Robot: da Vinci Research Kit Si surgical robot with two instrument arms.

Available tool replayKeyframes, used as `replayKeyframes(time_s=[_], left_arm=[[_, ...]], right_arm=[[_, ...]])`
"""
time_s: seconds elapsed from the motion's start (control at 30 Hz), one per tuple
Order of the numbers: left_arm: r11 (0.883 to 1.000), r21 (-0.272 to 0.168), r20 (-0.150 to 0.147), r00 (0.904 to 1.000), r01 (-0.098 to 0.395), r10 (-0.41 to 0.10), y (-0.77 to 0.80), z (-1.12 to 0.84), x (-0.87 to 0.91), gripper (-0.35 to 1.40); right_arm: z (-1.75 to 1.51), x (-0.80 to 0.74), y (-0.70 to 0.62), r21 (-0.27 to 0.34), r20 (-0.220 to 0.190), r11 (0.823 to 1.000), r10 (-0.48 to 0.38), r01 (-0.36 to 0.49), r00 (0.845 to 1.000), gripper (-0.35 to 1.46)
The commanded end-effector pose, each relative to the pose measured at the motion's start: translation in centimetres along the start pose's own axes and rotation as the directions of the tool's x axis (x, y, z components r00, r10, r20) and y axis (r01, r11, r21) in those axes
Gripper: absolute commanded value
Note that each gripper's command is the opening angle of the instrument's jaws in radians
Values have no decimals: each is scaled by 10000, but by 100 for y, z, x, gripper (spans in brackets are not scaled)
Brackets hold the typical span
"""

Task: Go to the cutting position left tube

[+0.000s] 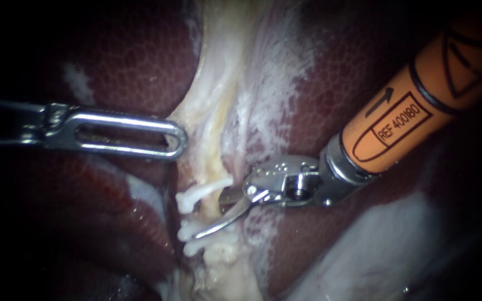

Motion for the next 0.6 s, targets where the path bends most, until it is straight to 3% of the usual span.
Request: replayKeyframes(time_s=[0.03, 0.6], left_arm=[[10000, -3, 0, 10000, 1, -1, 0, 0, 0, -35], [10000, 2, -3, 10000, -1, 1, 0, 0, 0, -35]], right_arm=[[0, 0, 0, 5, 5, 10000, -1, 1, 10000, 35], [0, -3, 2, 69, -6, 10000, 64, -64, 10000, 32]])
